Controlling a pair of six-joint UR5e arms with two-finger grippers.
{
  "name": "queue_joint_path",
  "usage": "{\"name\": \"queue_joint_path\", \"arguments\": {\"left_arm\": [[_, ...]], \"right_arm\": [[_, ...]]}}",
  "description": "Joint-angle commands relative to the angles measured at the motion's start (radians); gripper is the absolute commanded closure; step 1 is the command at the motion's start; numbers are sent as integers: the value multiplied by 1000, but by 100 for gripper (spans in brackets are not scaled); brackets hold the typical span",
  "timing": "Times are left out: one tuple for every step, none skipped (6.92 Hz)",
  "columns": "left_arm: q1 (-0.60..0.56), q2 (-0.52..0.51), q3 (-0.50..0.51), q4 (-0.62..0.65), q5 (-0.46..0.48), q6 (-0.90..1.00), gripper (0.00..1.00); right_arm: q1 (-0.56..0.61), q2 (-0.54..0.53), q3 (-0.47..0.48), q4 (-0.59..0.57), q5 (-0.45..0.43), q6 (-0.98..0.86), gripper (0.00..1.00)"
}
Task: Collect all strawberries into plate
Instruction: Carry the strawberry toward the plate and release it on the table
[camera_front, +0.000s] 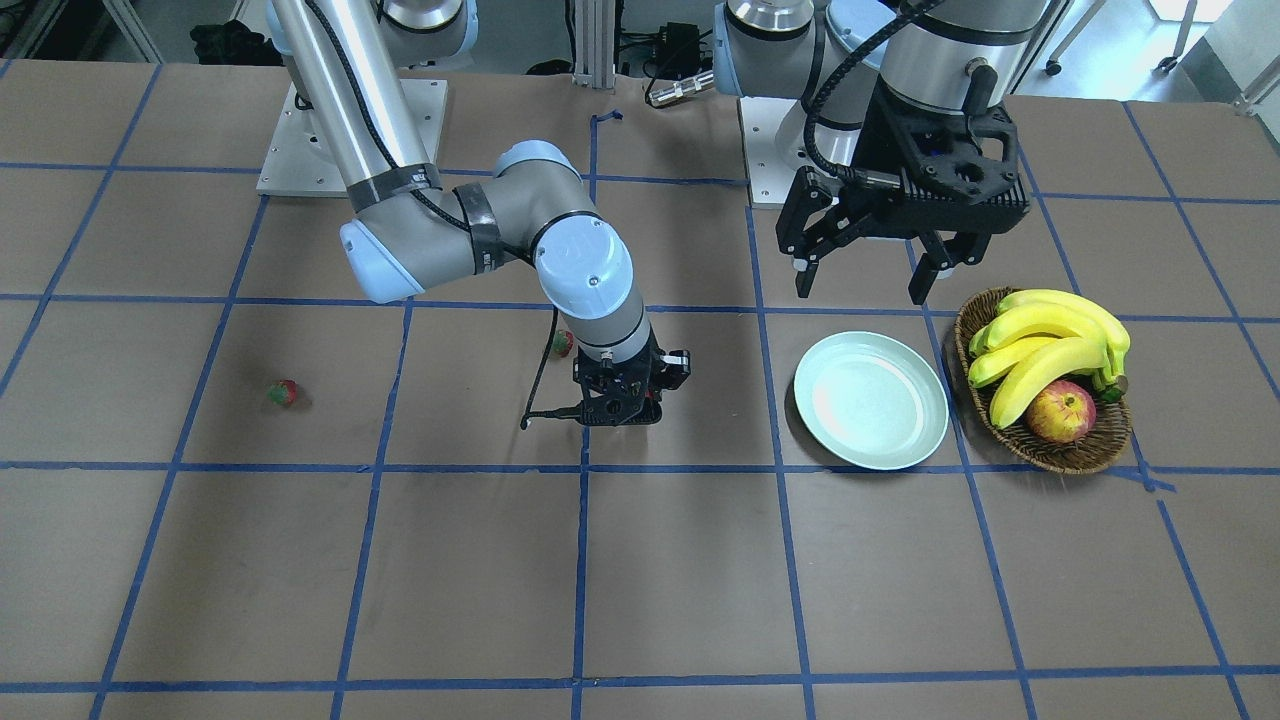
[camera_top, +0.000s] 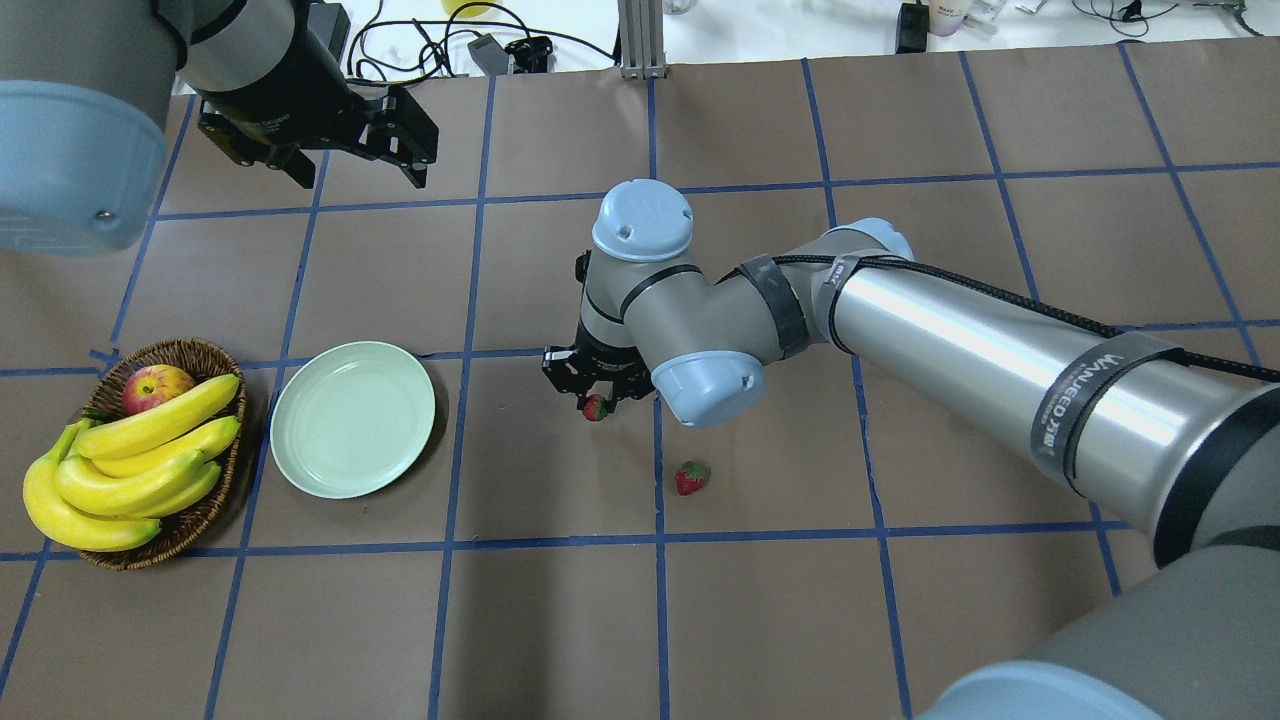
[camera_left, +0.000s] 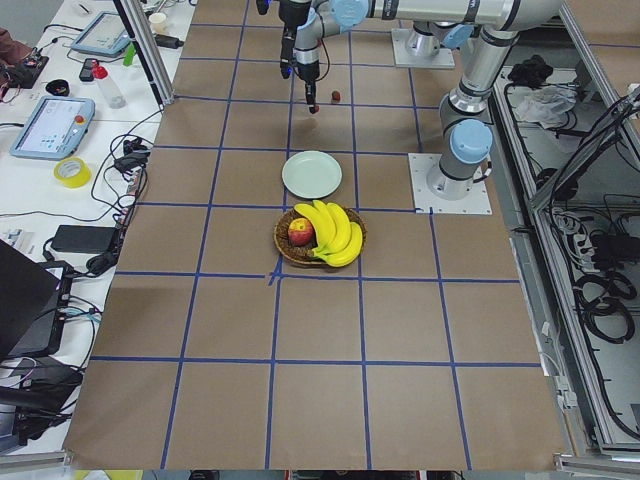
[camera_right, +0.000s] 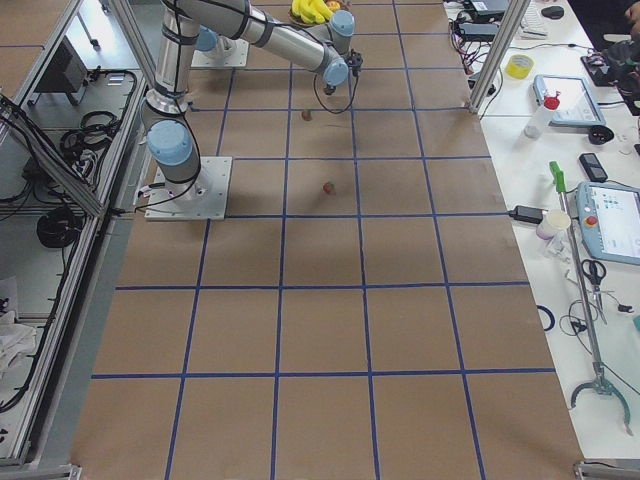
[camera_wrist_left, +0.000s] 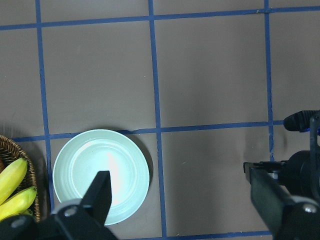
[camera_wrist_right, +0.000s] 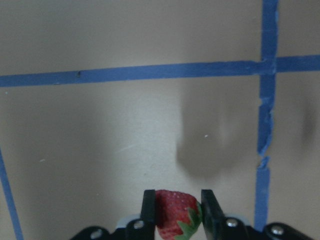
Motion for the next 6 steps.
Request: {"name": "queue_joint_path", "arguments": {"left_arm": [[3,1,-1,-1,0,6,0],[3,1,-1,-1,0,13,0],[3,1,-1,-1,2,13,0],[3,1,-1,-1,2,15,0],[3,1,-1,-1,2,13,0],[3,1,-2,-1,0,15,0]], "right_arm": [[13,12,0,-10,5,11,72],[13,11,4,-10,3,11,42],[13,4,1,-10,-1,12,7],[12,-14,-7,-1,-10,11,0],[4,-50,-9,5,-32,-10,0],[-20,-104,-12,46,-114,-52,0]]}}
